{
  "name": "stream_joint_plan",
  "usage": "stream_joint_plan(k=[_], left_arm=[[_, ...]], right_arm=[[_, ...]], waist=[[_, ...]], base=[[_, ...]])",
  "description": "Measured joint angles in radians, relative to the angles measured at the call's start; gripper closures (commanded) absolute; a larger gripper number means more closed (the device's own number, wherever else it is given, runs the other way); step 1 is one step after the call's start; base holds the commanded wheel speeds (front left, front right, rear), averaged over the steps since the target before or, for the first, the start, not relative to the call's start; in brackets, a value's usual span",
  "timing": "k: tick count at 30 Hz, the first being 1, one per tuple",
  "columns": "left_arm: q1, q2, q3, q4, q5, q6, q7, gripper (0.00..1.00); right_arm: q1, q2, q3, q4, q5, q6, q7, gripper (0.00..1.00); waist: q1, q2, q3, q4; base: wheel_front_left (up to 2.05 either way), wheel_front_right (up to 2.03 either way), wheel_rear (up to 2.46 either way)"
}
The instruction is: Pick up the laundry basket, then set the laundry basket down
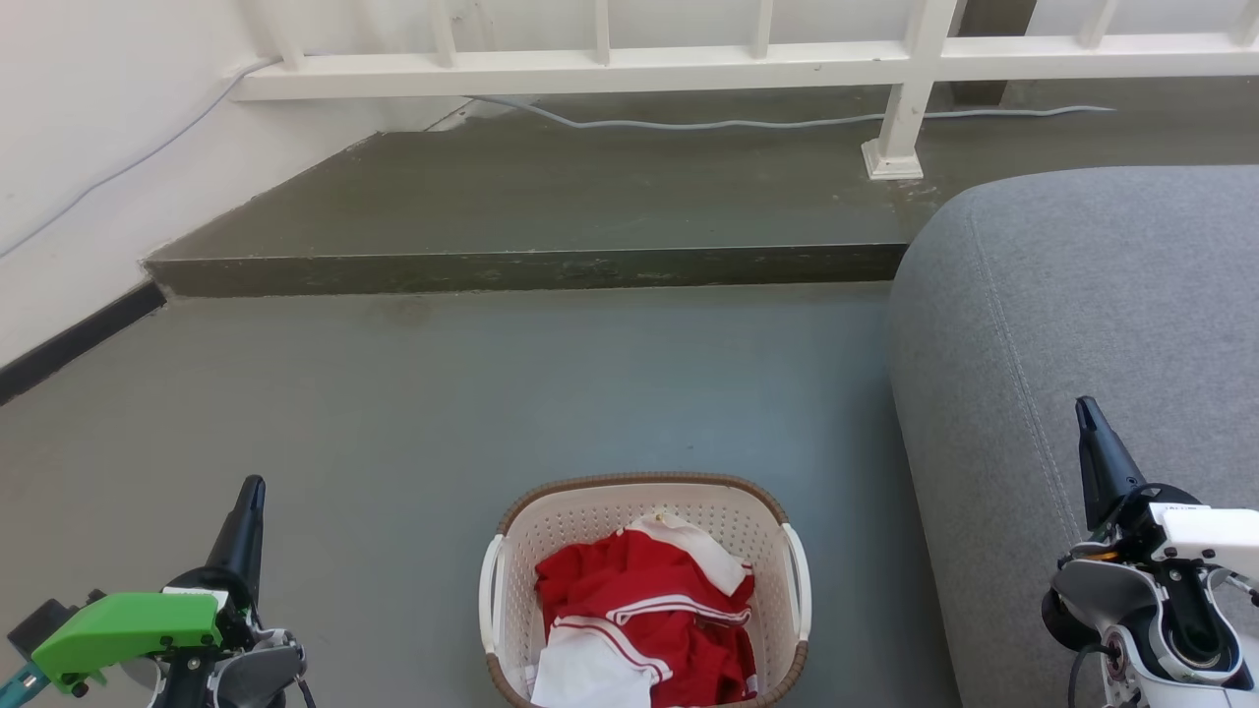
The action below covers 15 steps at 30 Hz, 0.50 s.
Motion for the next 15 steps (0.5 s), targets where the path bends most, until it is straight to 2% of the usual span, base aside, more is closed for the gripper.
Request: stream_joint_plan(k=[15], left_arm=[[0.0,0.0,0.0,0.0,0.0,0.0,0.0,1.0]], right_arm=[[0.0,0.0,0.0,0.0,0.0,0.0,0.0,1.0]], waist=[[0.0,0.0,0.0,0.0]], base=[[0.0,0.0,0.0]])
